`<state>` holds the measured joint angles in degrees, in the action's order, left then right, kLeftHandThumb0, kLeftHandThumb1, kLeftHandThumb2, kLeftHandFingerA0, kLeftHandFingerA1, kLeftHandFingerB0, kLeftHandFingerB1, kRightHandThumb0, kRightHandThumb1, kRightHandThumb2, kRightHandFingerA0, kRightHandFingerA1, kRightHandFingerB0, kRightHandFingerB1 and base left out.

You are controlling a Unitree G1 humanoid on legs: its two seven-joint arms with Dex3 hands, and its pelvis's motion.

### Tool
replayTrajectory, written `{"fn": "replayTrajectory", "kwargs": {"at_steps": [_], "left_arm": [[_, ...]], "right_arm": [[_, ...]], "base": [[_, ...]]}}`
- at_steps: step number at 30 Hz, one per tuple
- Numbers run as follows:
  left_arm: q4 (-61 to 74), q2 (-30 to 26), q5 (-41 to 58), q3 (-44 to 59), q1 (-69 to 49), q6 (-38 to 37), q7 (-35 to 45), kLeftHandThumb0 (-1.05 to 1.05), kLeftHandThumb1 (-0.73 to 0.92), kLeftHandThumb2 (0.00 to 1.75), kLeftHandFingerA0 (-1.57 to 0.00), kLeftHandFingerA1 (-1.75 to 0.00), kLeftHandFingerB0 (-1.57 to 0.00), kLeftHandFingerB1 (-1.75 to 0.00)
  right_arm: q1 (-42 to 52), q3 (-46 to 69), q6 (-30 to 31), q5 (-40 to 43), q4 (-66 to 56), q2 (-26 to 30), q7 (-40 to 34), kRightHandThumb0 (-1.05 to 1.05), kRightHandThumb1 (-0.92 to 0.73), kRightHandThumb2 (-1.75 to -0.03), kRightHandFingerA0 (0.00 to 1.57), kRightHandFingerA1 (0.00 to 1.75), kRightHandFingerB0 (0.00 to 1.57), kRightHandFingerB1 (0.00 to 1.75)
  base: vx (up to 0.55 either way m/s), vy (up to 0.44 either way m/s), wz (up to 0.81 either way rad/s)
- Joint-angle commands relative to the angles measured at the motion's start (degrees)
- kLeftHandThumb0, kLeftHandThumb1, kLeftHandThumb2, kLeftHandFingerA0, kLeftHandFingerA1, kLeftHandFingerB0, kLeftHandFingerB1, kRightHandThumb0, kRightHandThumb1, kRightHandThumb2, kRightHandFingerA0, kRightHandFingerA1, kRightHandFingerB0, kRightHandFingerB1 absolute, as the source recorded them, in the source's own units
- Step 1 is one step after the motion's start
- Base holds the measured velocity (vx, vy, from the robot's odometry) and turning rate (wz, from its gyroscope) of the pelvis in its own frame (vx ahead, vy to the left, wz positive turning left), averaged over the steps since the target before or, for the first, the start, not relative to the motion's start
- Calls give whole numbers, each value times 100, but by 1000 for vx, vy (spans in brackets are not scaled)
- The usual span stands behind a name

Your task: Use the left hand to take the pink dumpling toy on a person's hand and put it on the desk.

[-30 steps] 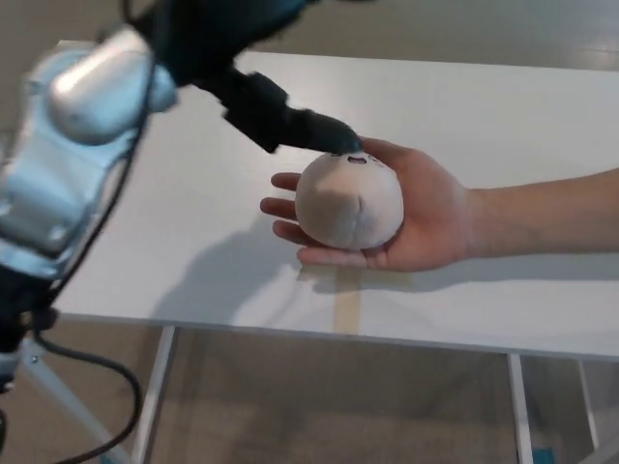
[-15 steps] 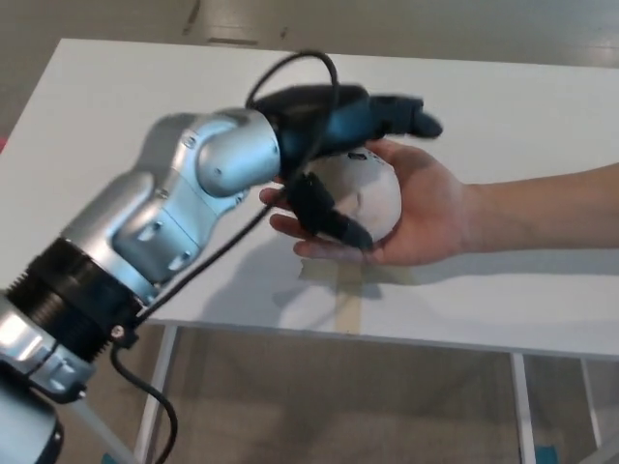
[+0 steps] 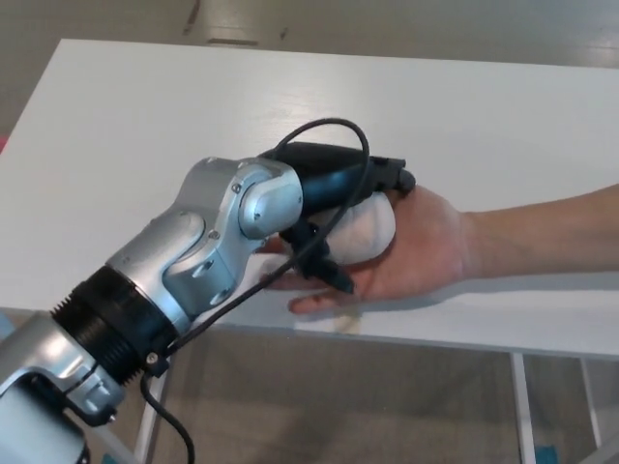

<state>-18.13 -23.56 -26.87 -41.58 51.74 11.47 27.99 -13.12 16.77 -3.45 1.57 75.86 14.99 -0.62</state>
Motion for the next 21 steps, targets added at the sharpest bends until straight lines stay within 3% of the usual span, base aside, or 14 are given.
{"fn": "replayTrajectory", "kwargs": {"at_steps": [1, 2, 4, 7, 8, 9, 15, 21], "left_arm": [[-146, 112, -284, 180, -408, -304, -455, -21, 71, 62, -75, -121, -60, -39], [-66, 132, -352, 302, -532, -449, -821, -17, 80, 62, -70, -162, -71, -47], [-13, 141, -445, 378, -601, -560, -1047, -18, 82, 61, -66, -166, -67, -45], [9, 165, -582, 470, -660, -706, -1266, -19, 81, 61, -66, -165, -70, -46], [15, 171, -618, 494, -665, -717, -1283, -35, 70, 66, -73, -151, -72, -52], [21, 178, -648, 535, -662, -714, -1259, -38, 69, 71, -74, -145, -77, -57], [-79, 203, -693, 648, -650, -836, -1224, -39, 69, 68, -72, -147, -74, -54], [-213, 272, -686, 780, -560, -1036, -1257, -39, 68, 71, -75, -145, -79, -61]], "right_arm": [[49, -16, 26, 22, -5, 27, 9, -21, -66, -59, 62, 45, 52, 42], [16, -10, 29, 32, -8, 36, 10, -21, -66, -59, 62, 45, 52, 42], [4, -6, 34, 42, -12, 40, 12, -21, -66, -59, 62, 45, 52, 42], [4, -4, 27, 51, -18, 40, 26, -21, -66, -59, 62, 45, 52, 42], [6, 8, 27, 64, -16, 39, 35, -21, -66, -60, 61, 45, 52, 43], [8, 18, 26, 74, -14, 37, 40, -21, -66, -60, 62, 45, 53, 43], [-8, -16, 21, 43, -24, 27, 40, -21, -66, -60, 61, 45, 53, 43], [-133, -31, 80, 31, -8, 83, 61, -21, -66, -60, 61, 45, 52, 42]], "base": [[0, 0, 0], [0, 0, 0], [0, 0, 0], [0, 0, 0], [0, 0, 0], [0, 0, 0], [0, 0, 0], [0, 0, 0]]}}
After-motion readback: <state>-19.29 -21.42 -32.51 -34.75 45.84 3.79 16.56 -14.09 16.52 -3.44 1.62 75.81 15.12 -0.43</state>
